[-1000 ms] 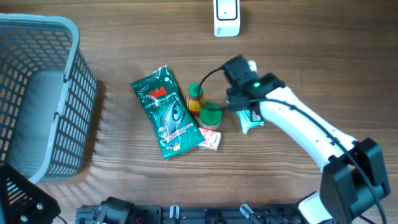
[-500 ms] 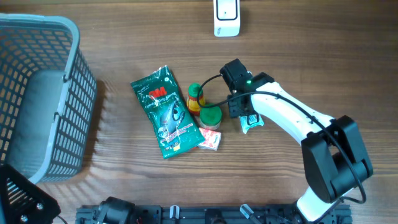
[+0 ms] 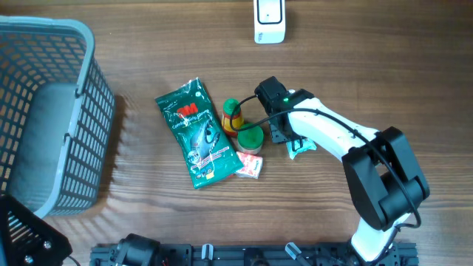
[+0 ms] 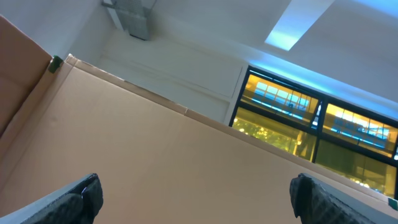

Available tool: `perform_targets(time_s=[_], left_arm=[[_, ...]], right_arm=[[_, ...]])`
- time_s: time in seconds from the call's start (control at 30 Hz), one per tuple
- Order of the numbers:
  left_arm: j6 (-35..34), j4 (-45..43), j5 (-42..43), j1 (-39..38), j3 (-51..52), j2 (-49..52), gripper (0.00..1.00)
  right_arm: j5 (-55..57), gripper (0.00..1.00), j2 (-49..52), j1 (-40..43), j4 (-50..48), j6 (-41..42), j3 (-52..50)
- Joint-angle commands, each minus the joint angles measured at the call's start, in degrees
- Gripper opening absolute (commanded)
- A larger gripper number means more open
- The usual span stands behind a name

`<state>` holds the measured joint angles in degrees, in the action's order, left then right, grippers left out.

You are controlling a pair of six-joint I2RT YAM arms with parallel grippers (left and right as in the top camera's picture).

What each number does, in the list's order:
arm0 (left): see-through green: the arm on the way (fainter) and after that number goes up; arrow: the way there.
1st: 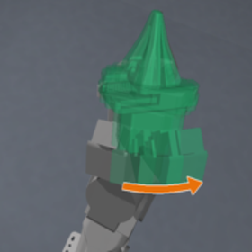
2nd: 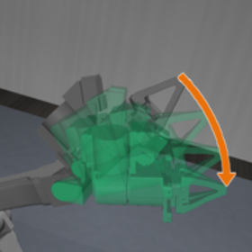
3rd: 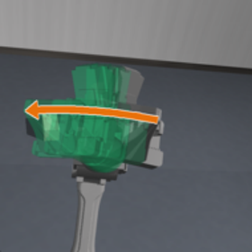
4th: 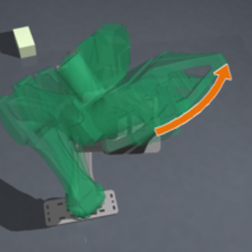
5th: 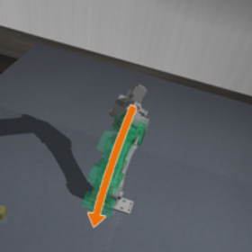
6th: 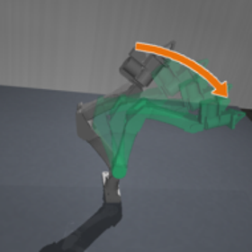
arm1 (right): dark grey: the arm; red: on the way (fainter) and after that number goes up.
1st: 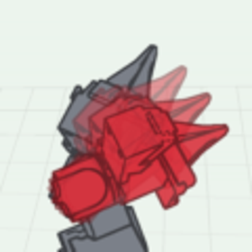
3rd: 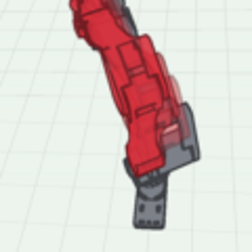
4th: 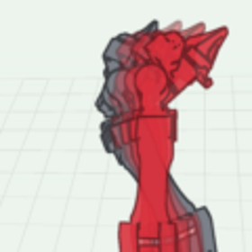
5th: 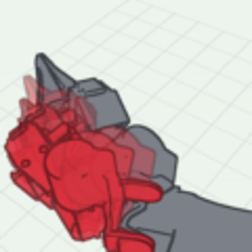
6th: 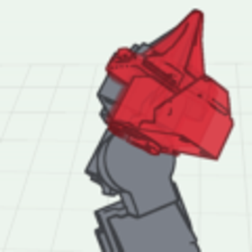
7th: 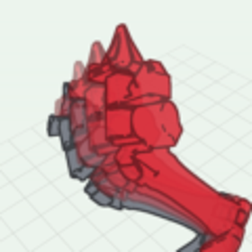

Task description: Scan the item barcode

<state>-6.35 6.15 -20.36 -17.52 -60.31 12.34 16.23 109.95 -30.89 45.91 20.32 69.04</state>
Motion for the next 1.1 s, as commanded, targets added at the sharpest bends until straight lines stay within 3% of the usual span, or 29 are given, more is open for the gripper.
perform_targets(time_s=[0.0,0.07,0.17,0.2,0.4,0.53,0.73,0.83,0.93,1.07], left_arm=[[-0.1,-0.2,-0.8,0.3,0.4,-0.6,1.00],[-0.1,-0.2,-0.8,0.3,0.4,-0.6,1.00],[-0.1,-0.1,-0.8,0.3,0.4,-0.6,1.00],[-0.1,-0.1,-0.8,0.3,0.4,-0.6,1.00],[-0.1,0.2,-0.8,0.3,0.4,-0.6,1.00],[-0.1,0.2,-0.8,0.3,0.4,-0.6,1.00],[-0.1,0.3,-0.8,0.3,0.4,-0.6,1.00],[-0.1,0.3,-0.8,0.3,0.4,-0.6,1.00],[-0.1,0.3,-0.9,0.3,0.4,-0.6,1.00],[-0.1,0.2,-2.7,0.3,0.4,-0.6,1.00]], right_arm=[[0.5,0.34,2.3,-0.1,0.3,0.9,-0.2],[0.5,0.28,2.3,-0.1,0.3,0.9,0.0],[-3.2,0.06,2.1,0.2,0.9,0.7,1.0],[-5.2,0.04,1.9,0.6,1.7,0.7,1.9],[-19.1,0.04,-3.7,6.5,8.8,-3.3,9.5],[-40.6,0.05,-10.9,15.4,10.0,-13.0,9.7],[-72.5,0.04,-11.9,24.7,16.3,-27.9,7.8],[-86.1,0.04,-11.9,24.8,19.9,-30.4,6.3],[-100.5,0.04,-11.9,23.7,25.4,-44.4,6.3],[-101.2,0.04,-11.9,21.3,25.7,-56.1,6.3]])
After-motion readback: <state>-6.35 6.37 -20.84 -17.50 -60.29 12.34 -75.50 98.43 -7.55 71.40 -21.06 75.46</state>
